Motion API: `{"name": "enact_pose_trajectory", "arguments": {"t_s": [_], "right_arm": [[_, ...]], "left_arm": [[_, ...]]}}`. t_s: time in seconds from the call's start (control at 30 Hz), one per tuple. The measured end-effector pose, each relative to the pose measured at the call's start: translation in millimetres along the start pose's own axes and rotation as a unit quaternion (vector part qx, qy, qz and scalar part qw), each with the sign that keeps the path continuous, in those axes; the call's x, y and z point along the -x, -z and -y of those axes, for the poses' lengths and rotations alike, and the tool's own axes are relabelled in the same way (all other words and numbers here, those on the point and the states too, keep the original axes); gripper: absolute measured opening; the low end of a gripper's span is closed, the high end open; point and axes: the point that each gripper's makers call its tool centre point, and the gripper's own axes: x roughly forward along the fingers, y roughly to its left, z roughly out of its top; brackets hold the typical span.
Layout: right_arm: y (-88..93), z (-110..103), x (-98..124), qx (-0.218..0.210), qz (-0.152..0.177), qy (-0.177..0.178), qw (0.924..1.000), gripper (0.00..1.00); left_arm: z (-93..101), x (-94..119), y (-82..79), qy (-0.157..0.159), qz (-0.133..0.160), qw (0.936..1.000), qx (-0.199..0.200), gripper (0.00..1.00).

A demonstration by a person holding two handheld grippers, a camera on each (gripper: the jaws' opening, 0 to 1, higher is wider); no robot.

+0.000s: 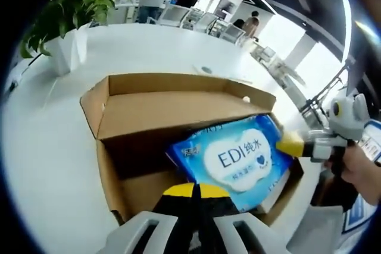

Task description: Operate the shoe box by opening the lid, removing the specified soft item, and placing it in the target area until the item is outside and the box remains undamaged.

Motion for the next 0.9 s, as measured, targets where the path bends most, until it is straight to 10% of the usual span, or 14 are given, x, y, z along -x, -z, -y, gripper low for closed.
{"name": "enact_pose_trajectory", "arguments": {"t_s": [0.9], "right_arm": [[-23.3, 12, 55, 0.025, 0.032, -0.019, 0.999, 0.0]], "left_arm": [[62.7, 35, -31.4, -0.011, 0.042, 0.999, -0.004, 0.0]]}}
